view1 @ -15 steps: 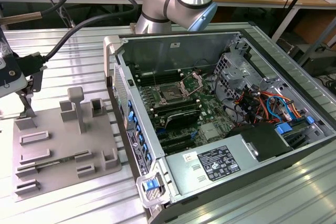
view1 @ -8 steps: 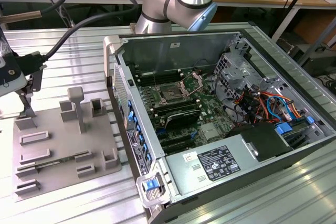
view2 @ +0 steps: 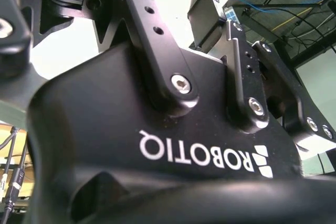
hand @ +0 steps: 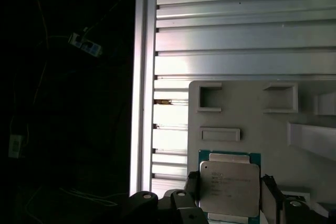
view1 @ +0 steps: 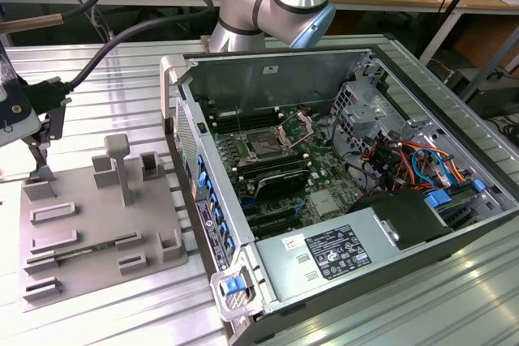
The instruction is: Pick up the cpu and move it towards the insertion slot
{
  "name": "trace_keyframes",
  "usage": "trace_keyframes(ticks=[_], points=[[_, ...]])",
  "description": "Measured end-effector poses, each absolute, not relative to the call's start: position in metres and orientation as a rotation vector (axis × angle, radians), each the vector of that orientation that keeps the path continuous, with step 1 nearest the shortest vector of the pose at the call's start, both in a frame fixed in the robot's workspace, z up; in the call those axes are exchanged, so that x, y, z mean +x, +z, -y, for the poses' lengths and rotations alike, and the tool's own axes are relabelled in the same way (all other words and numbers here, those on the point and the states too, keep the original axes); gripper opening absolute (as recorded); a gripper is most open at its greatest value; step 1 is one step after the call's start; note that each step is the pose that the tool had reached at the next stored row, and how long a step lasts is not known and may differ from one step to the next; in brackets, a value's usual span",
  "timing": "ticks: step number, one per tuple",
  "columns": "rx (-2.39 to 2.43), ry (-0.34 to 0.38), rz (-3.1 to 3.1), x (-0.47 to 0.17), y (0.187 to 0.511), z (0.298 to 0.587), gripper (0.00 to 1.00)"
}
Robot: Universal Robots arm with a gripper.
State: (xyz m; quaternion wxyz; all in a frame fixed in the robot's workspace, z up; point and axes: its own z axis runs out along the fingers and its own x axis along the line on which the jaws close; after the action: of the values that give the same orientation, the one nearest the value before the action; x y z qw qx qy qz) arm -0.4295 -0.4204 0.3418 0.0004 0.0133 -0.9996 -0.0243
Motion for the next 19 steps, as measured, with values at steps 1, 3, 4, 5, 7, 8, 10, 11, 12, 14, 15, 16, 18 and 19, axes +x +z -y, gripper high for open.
trace_keyframes(ticks=[1,3,4,5,7,8,10,11,12,14,15,16,18,19], points=[[0.042,-0.076,3.140,-0.4295,0.3421,0.4204,0.55],[0.042,-0.076,3.140,-0.4294,0.3427,0.4204,0.55],[0.042,-0.076,3.140,-0.4295,0.3429,0.4204,0.55],[0.042,-0.076,3.140,-0.4295,0.3433,0.4204,0.55],[0.042,-0.076,3.140,-0.4294,0.3442,0.4204,0.55],[0.042,-0.076,3.140,-0.4294,0.3446,0.4204,0.55],[0.042,-0.076,3.140,-0.4294,0.3453,0.4204,0.55],[0.042,-0.076,3.140,-0.4295,0.3457,0.4204,0.55],[0.042,-0.076,3.140,-0.4294,0.3459,0.4204,0.55],[0.042,-0.076,3.140,-0.4294,0.3464,0.4204,0.55],[0.042,-0.076,3.140,-0.4294,0.3466,0.4204,0.55],[0.042,-0.076,3.140,-0.4295,0.3469,0.4204,0.55],[0.042,-0.076,3.140,-0.4294,0.3475,0.4204,0.55],[0.042,-0.076,3.140,-0.4295,0.3477,0.4204,0.55]])
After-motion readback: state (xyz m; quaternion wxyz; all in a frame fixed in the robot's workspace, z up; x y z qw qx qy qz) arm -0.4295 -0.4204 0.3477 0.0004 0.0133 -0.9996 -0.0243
